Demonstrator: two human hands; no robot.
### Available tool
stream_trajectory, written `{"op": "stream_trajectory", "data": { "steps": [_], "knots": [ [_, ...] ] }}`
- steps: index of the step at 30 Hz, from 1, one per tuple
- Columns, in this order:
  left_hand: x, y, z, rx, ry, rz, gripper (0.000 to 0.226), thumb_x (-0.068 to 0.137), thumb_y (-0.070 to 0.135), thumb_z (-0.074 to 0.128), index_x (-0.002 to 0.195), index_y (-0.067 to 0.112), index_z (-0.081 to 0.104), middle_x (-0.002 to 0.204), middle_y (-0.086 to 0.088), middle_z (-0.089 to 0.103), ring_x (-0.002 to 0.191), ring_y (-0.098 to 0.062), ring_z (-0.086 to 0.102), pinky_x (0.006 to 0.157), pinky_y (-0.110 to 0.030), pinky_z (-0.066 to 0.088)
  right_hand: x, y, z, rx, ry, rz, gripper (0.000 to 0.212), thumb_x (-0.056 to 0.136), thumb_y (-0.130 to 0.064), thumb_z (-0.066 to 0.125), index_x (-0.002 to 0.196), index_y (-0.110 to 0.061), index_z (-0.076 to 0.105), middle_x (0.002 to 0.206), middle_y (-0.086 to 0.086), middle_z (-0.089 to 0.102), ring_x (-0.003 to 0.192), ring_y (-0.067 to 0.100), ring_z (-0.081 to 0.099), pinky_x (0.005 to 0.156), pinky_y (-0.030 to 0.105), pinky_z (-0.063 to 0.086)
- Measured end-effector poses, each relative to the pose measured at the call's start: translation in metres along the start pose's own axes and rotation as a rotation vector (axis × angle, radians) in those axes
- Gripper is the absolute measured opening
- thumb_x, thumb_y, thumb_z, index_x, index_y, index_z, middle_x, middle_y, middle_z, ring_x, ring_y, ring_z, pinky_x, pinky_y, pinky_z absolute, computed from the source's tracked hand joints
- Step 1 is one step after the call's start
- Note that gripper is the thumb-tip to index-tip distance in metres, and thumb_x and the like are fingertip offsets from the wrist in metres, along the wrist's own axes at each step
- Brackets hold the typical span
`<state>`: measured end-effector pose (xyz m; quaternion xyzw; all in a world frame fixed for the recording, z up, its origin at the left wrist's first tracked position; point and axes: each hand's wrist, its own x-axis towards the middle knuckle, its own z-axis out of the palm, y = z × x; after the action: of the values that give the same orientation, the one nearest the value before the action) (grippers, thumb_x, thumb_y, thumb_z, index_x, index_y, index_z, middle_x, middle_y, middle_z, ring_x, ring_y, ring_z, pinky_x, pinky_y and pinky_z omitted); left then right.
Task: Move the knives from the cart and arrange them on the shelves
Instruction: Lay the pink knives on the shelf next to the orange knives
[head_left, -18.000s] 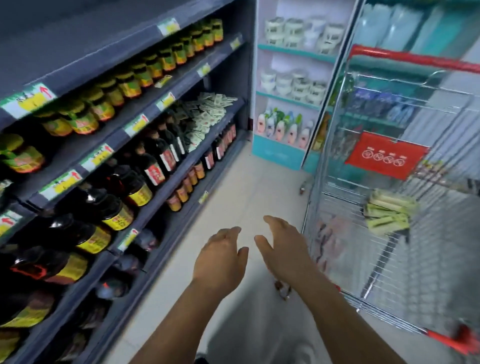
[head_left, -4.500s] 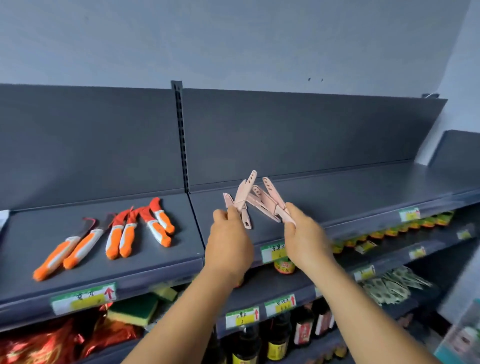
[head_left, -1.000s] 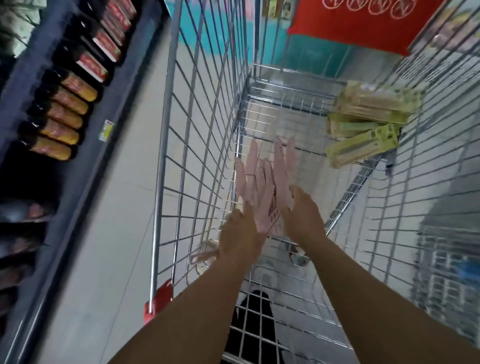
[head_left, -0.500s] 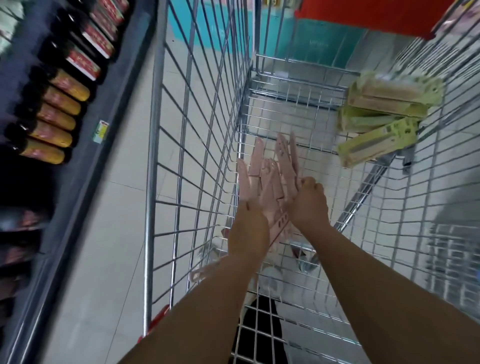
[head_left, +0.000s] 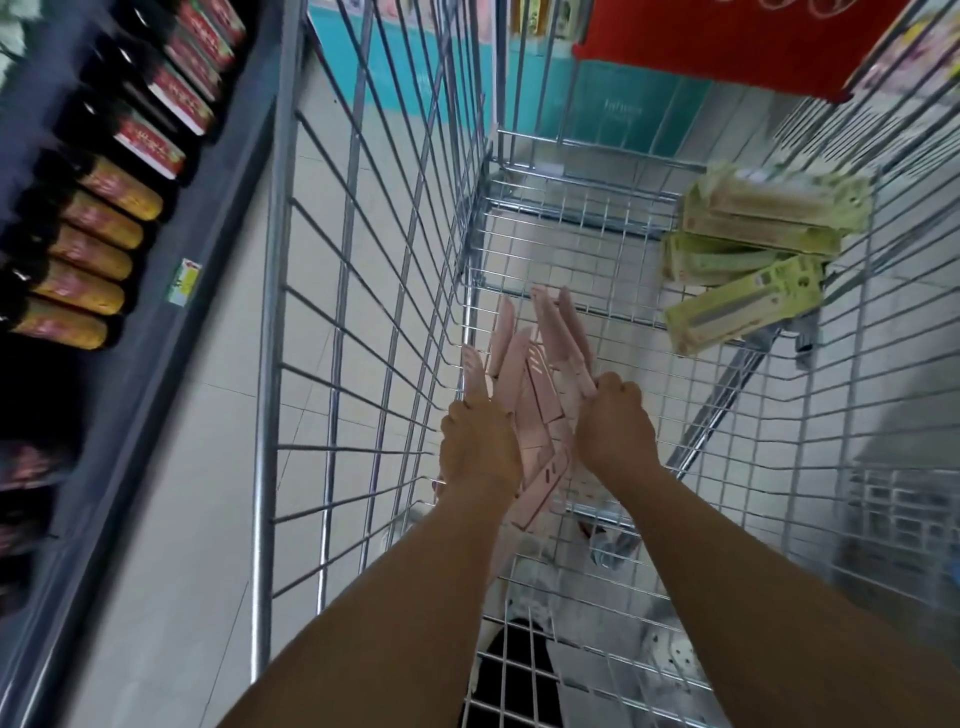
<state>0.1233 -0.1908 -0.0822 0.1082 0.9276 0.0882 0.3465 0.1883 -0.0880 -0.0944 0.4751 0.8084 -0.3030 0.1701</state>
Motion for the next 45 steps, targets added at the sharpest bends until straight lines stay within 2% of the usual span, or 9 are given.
{"op": "stream_trajectory", "data": {
  "steps": [5,8,15,18,23,26,33,40,45],
  "knots": [
    [-0.012,0.001,-0.010,0.010,-0.008,-0.027,0.045,0.093,0.005,0.050,0.135,0.006,0.034,0.128,-0.016,0.044,0.115,-0.028,0.048,0.091,-0.036,0.046,-0.005,-0.003,-0.012,0.066,-0.022,0.016,0.013,0.094,-0.006,0.040,0.101,-0.014,0.033,0.087,0.006,0.050,0.077,0.028,0.051,0.065,0.031,0.035],
    [-0.029,0.006,-0.028,-0.058,0.015,-0.014,0.036,0.095,0.003,0.039,0.131,0.008,0.036,0.121,-0.013,0.053,0.107,-0.030,0.058,0.086,-0.043,0.051,-0.016,-0.009,-0.026,0.128,-0.001,-0.016,0.009,0.098,-0.011,0.037,0.107,-0.011,0.036,0.078,0.005,0.050,0.069,0.026,0.050,0.056,0.030,0.032],
    [-0.082,0.040,-0.110,-0.181,0.105,0.090,0.040,0.095,0.000,0.034,0.135,0.005,0.034,0.126,-0.014,0.052,0.112,-0.030,0.055,0.091,-0.043,0.048,-0.069,-0.057,-0.099,0.306,0.191,-0.187,0.028,0.103,-0.031,0.028,0.109,-0.011,0.046,0.071,-0.006,0.045,0.059,0.008,0.044,0.048,0.027,0.026],
    [-0.111,0.048,-0.150,-0.256,0.230,0.129,0.029,0.096,0.003,0.034,0.124,0.007,0.038,0.116,-0.012,0.057,0.103,-0.029,0.059,0.081,-0.039,0.049,-0.096,-0.088,-0.135,0.372,0.265,-0.249,0.029,0.104,-0.029,0.027,0.112,-0.012,0.049,0.071,-0.009,0.045,0.061,0.004,0.043,0.050,0.025,0.028],
    [-0.152,0.039,-0.228,-0.399,0.445,0.243,0.024,0.094,0.004,0.040,0.118,0.006,0.041,0.114,-0.014,0.054,0.099,-0.032,0.056,0.075,-0.030,0.041,-0.143,-0.150,-0.188,0.438,0.334,-0.410,0.034,0.103,-0.025,0.027,0.124,-0.012,0.050,0.094,0.004,0.058,0.088,0.025,0.056,0.066,0.027,0.032],
    [-0.180,0.021,-0.285,-0.515,0.576,0.263,0.016,0.097,0.008,0.038,0.112,0.006,0.043,0.115,-0.013,0.049,0.098,-0.032,0.055,0.074,-0.032,0.040,-0.176,-0.197,-0.209,0.414,0.385,-0.578,0.044,0.098,-0.027,0.026,0.128,-0.007,0.050,0.096,0.008,0.057,0.085,0.024,0.053,0.063,0.024,0.030],
    [-0.218,-0.083,-0.410,-0.606,0.852,0.240,0.011,0.101,0.020,0.037,0.093,0.014,0.031,0.104,-0.014,0.052,0.095,-0.035,0.054,0.067,-0.037,0.030,-0.269,-0.341,-0.213,0.337,0.373,-0.852,0.055,0.093,-0.031,0.027,0.142,-0.012,0.042,0.126,0.016,0.060,0.110,0.032,0.056,0.081,0.031,0.036],
    [-0.250,-0.242,-0.517,-0.620,1.098,0.234,0.023,0.100,0.030,0.036,0.081,0.021,0.027,0.084,-0.003,0.045,0.084,-0.035,0.052,0.063,-0.036,0.033,-0.376,-0.493,-0.162,0.356,0.368,-1.050,0.040,0.099,-0.015,0.043,0.139,-0.018,0.048,0.120,0.016,0.062,0.105,0.032,0.056,0.080,0.032,0.038],
    [-0.279,-0.346,-0.569,-0.629,1.206,0.217,0.019,0.100,0.030,0.035,0.087,0.018,0.029,0.088,-0.006,0.050,0.083,-0.037,0.054,0.061,-0.036,0.032,-0.445,-0.578,-0.114,0.401,0.301,-1.157,0.040,0.098,-0.017,0.046,0.138,-0.020,0.050,0.120,0.013,0.063,0.107,0.030,0.056,0.079,0.030,0.037]
  ]
}}
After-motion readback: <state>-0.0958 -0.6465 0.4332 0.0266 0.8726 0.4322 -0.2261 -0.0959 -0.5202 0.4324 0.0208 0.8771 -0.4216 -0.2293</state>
